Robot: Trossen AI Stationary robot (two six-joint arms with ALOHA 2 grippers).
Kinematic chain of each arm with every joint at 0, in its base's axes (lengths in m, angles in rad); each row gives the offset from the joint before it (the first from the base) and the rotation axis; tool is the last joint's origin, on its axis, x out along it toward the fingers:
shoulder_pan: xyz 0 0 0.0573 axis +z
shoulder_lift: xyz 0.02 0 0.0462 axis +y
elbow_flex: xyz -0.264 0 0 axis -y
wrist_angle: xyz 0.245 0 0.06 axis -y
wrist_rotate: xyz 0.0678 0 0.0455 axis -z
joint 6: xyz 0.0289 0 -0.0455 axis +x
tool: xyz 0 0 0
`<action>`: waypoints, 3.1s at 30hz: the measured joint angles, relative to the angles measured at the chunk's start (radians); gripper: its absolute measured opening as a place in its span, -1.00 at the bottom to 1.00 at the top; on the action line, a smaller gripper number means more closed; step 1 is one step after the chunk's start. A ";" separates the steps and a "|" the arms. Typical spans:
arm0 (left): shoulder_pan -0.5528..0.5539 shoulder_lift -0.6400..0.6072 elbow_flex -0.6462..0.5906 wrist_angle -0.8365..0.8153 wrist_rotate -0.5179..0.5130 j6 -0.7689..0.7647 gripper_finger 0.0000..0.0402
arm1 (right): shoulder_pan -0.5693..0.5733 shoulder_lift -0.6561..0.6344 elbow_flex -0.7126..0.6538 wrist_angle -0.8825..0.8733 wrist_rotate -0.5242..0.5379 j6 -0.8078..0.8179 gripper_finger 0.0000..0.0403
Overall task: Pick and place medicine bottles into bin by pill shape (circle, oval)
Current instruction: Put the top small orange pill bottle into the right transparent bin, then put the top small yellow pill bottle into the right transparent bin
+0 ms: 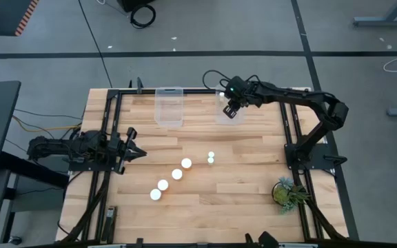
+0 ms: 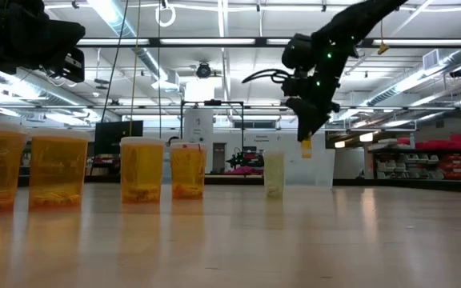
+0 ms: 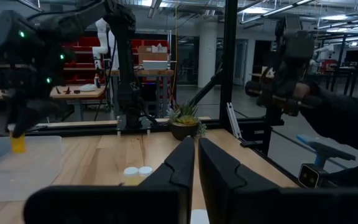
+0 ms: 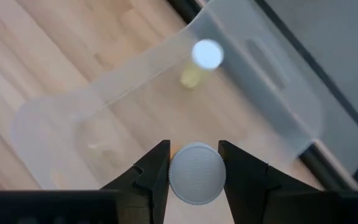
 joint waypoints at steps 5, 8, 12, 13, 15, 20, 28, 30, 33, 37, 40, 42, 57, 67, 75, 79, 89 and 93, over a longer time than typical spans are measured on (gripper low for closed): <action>0.000 0.000 0.000 0.000 0.000 0.000 -0.87 | -0.005 0.000 -0.080 0.080 -0.053 0.009 -0.31; 0.000 0.000 0.000 0.000 0.000 0.000 -0.86 | -0.005 0.000 -0.107 0.094 -0.055 0.010 -0.31; 0.000 0.000 0.000 0.000 0.000 0.000 -0.83 | -0.005 0.000 -0.128 0.119 -0.055 0.024 -0.31; 0.000 0.000 0.000 0.000 0.000 0.000 -0.83 | -0.005 0.000 -0.134 0.128 -0.055 0.028 -0.31; 0.000 0.000 0.000 0.000 0.000 0.000 -0.82 | -0.005 0.000 -0.148 0.150 -0.055 0.028 -0.31; 0.000 0.000 0.000 0.000 0.000 0.000 -0.85 | -0.005 0.000 -0.187 0.199 -0.059 0.027 -0.31; 0.000 0.000 0.000 0.000 0.000 0.000 -0.86 | -0.005 0.000 -0.195 0.219 -0.101 0.025 -0.31; 0.000 0.000 0.000 0.000 0.000 0.000 -0.84 | -0.005 0.000 -0.195 0.218 -0.101 0.024 -0.31; 0.000 0.000 0.000 0.000 0.000 0.000 -0.82 | -0.005 0.000 -0.195 0.218 -0.115 0.017 -0.31; 0.000 0.000 0.000 0.000 0.000 0.000 -0.84 | -0.005 0.000 -0.195 0.218 -0.142 0.006 -0.31; 0.000 0.000 0.000 0.000 0.000 0.000 -0.87 | -0.004 0.000 -0.195 0.217 -0.160 0.001 -0.31; 0.000 0.000 0.000 0.000 0.000 0.000 -0.87 | -0.004 0.000 -0.195 0.213 -0.160 -0.005 -0.31; 0.000 0.000 0.000 0.000 0.000 0.000 -0.87 | -0.004 0.000 -0.195 0.184 -0.160 -0.022 -0.30; 0.000 0.000 0.000 0.000 0.000 0.000 -0.82 | -0.004 0.000 -0.195 0.184 -0.160 -0.022 -0.14; 0.000 0.000 0.000 0.000 0.000 0.000 -0.87 | -0.004 0.001 -0.175 0.189 -0.160 -0.022 -0.13; 0.000 0.000 0.000 0.000 0.000 0.000 -0.87 | -0.004 0.001 -0.144 0.176 -0.160 -0.021 -0.13; 0.000 0.000 0.000 0.000 0.000 0.000 -0.84 | 0.036 0.001 -0.117 0.167 -0.179 -0.017 -0.13; 0.000 0.000 0.000 0.000 0.000 0.000 -0.87 | 0.070 0.001 -0.117 0.169 -0.178 -0.017 -0.13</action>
